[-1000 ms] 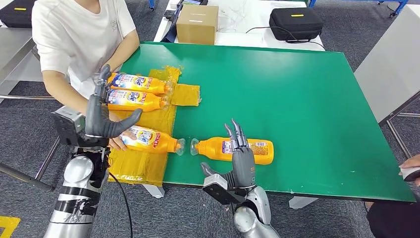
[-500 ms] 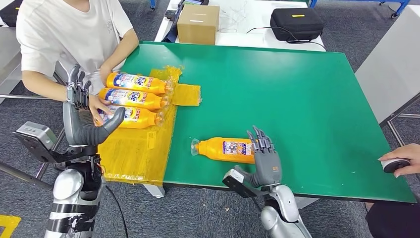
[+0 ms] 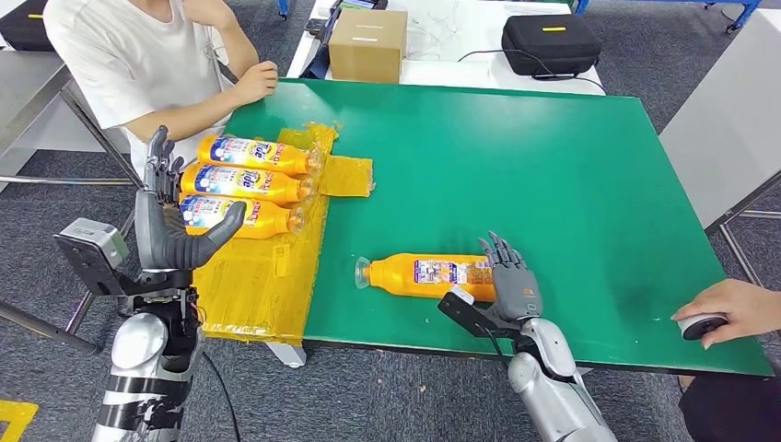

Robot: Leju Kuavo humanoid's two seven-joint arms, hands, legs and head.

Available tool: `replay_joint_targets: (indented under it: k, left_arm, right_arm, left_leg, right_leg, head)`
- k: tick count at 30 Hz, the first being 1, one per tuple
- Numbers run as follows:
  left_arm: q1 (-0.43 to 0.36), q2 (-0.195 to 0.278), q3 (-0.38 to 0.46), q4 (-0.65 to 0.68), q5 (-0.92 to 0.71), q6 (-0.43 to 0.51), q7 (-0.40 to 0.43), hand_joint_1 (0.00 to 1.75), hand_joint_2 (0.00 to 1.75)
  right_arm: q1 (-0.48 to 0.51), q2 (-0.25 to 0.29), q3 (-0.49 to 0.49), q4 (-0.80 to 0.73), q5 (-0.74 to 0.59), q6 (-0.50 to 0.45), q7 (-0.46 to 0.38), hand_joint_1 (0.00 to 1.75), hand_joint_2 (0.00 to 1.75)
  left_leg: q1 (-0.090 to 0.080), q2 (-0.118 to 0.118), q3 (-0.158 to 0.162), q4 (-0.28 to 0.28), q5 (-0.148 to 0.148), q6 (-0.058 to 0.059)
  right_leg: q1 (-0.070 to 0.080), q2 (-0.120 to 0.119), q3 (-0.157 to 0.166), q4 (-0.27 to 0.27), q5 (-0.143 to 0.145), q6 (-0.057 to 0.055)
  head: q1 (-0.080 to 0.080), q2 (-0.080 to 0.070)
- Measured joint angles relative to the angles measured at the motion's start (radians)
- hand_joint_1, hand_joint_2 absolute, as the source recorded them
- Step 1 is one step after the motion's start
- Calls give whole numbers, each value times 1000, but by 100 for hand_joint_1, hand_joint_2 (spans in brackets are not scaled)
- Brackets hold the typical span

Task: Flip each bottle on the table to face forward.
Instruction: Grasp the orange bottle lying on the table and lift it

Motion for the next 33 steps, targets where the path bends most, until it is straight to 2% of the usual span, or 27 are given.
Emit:
replay_joint_targets:
  k: [20, 27, 31, 33]
  left_arm:
    - [-16, -8, 0, 45, 0, 0, 0, 0, 175]
    - [-42, -16, -1, 87, 10, 0, -1, 0, 175]
    - [-55, -20, -4, 113, 16, -1, -2, 0, 175]
    - [-65, -20, -7, 127, 17, -2, -4, 0, 175]
  right_arm:
    - [-40, 10, 0, 86, 0, 3, 0, 0, 175]
    - [-90, 24, 5, 162, 21, 20, 0, 2, 175]
    - [-126, 30, 19, 218, 22, 79, 0, 175, 175]
    - [-158, 28, 28, 248, 9, 157, -4, 175, 175]
  left_leg:
    - [0, 0, 0, 0, 0, 0]
    - [0, 0, 0, 0, 0, 0]
    - [0, 0, 0, 0, 0, 0]
    - [0, 3, 2, 0, 0, 0]
  right_leg:
    - [0, 0, 0, 0, 0, 0]
    - [0, 0, 0, 0, 0, 0]
    - [0, 0, 0, 0, 0, 0]
    - [0, 2, 0, 0, 0, 0]
  head:
    - [0, 0]
    - [0, 0]
    - [0, 0]
    - [0, 0]
